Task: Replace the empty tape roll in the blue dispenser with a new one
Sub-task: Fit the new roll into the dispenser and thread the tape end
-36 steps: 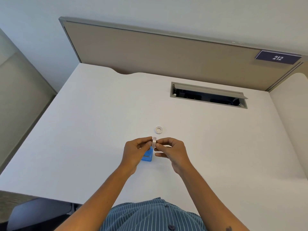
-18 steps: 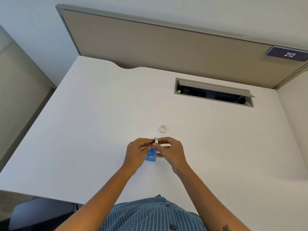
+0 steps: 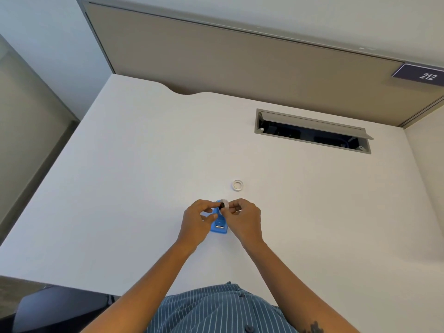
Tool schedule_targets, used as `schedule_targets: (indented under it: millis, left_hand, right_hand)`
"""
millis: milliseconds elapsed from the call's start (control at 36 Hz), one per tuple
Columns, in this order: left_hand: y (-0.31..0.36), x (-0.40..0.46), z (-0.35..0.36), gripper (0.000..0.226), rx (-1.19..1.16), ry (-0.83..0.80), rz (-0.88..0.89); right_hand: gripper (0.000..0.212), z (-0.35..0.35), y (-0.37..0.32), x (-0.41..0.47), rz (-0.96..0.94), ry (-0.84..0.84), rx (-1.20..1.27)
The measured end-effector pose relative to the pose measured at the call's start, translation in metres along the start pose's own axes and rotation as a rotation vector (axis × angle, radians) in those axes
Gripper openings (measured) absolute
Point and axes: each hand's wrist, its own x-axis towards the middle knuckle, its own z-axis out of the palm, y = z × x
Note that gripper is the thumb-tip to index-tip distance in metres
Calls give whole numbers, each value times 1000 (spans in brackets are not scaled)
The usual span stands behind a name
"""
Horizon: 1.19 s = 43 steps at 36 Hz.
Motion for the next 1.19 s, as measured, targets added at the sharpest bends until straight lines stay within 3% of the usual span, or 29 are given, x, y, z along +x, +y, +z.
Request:
schedule_targets:
  millis: [361, 1194]
  left_hand:
    - [-13, 6, 0, 41, -38, -16, -102]
    - [-20, 11, 6, 41, 12, -48, -105]
  right_hand:
    - [12, 4, -7, -4, 53, 48, -108]
    - [8, 15, 2, 2, 62, 32, -145]
